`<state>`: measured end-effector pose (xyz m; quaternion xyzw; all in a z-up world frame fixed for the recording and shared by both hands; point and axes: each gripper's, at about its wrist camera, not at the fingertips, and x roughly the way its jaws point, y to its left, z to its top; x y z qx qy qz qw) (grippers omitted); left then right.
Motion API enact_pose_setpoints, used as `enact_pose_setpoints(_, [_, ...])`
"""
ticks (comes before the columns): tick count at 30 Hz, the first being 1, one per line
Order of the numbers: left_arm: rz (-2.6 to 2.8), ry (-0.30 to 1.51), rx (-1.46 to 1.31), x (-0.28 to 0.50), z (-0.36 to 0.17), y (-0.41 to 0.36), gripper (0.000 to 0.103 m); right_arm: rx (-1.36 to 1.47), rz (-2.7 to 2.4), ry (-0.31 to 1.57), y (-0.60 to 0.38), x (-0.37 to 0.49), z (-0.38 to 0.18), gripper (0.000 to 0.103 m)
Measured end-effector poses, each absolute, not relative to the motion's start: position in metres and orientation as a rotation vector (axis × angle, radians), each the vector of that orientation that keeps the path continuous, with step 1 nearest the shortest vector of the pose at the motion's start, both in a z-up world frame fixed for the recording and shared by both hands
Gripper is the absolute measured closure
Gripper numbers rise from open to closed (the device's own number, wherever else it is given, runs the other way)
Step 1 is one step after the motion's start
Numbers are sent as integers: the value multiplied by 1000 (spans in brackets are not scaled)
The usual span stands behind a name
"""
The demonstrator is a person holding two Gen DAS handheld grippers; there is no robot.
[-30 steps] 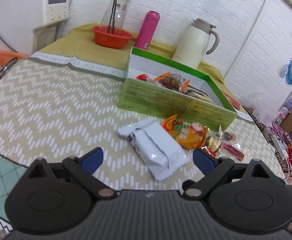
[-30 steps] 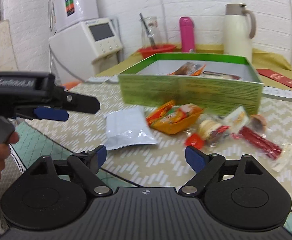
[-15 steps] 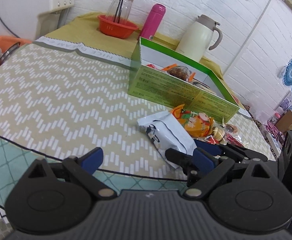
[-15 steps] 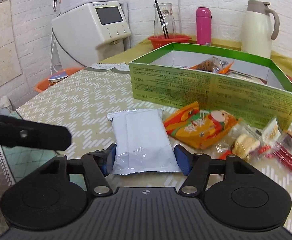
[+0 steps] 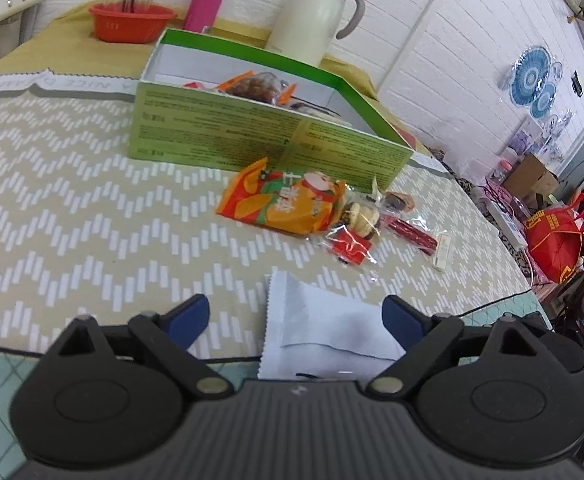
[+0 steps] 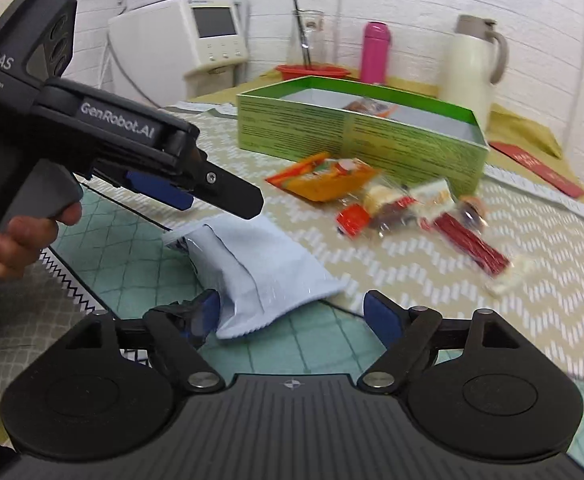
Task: Organize snacks
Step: 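Move the right tool back and grasp the white foil packet, then carry the white foil packet over the box and lower it in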
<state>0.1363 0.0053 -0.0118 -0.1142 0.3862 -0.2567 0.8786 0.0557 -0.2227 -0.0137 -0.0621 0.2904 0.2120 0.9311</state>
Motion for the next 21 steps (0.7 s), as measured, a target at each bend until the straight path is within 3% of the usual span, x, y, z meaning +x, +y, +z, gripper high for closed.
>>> enact_pose_setpoints(3, [-558, 824, -229, 131, -14, 3, 37, -73, 467, 594, -225, 51, -15, 0])
enact_pose_setpoints(5, [-567, 829, -224, 127, -14, 4, 39, -64, 469, 589, -222, 52, -15, 0])
enact_pose_setpoints(7, [-583, 836, -228, 123, -15, 6, 48, -46, 466, 596, -220, 55, -16, 0])
enact_pose_setpoints(21, [-646, 861, -268, 117, -15, 8, 47, -7, 415, 584, -226, 47, -12, 9])
